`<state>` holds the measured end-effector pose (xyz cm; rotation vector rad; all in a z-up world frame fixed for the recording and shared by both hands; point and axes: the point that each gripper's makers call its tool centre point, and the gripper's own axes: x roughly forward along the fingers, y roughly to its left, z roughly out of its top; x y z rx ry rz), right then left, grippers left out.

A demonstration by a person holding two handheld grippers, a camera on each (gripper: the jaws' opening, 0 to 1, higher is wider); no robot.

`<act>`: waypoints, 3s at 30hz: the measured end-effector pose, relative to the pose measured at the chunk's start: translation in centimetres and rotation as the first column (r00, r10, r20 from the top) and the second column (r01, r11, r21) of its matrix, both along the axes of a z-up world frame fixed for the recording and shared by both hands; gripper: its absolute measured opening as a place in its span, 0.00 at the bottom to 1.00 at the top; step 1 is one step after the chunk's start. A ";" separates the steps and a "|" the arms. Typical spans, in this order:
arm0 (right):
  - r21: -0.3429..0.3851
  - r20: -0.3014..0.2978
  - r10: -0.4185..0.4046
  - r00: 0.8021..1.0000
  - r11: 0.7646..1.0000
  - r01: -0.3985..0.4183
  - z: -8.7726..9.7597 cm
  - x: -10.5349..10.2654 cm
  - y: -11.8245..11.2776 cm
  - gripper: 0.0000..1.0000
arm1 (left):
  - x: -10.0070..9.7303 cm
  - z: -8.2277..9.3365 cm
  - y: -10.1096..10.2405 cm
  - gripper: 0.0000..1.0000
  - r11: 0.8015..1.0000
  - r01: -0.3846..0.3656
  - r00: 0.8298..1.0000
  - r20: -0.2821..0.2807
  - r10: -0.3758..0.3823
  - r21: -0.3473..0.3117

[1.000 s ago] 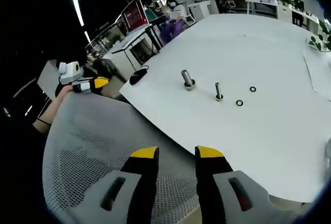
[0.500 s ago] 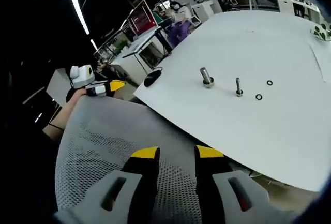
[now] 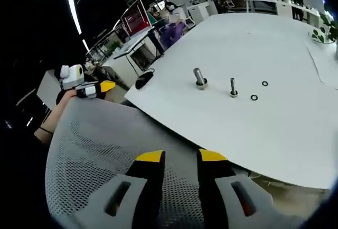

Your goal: Place the washer onto the threaded stud by aligning its center hole with the stud, sliding it down to the base, and recovering from edge contact or off-axis alignment until the washer reaches the visible bottom stop.

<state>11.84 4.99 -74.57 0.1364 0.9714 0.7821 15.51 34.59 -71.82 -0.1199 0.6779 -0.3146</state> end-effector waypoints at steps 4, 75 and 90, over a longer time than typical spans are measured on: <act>0.005 0.006 -0.008 1.000 1.000 0.008 0.1 0.1 -0.1 0.27 | -0.3 -0.5 -0.3 0.04 0.999 0.030 0.999 -0.034 -0.029 0.035; -0.574 -0.105 0.463 0.880 0.695 -0.434 -12.0 18.3 -4.8 0.27 | -0.8 -1.4 0.2 0.01 0.970 0.056 0.996 -0.077 -0.039 0.236; -0.605 -0.133 0.564 0.815 0.605 -0.518 -11.9 17.7 -4.2 0.22 | -0.7 -1.2 0.3 0.01 0.973 0.036 0.998 -0.061 -0.023 0.230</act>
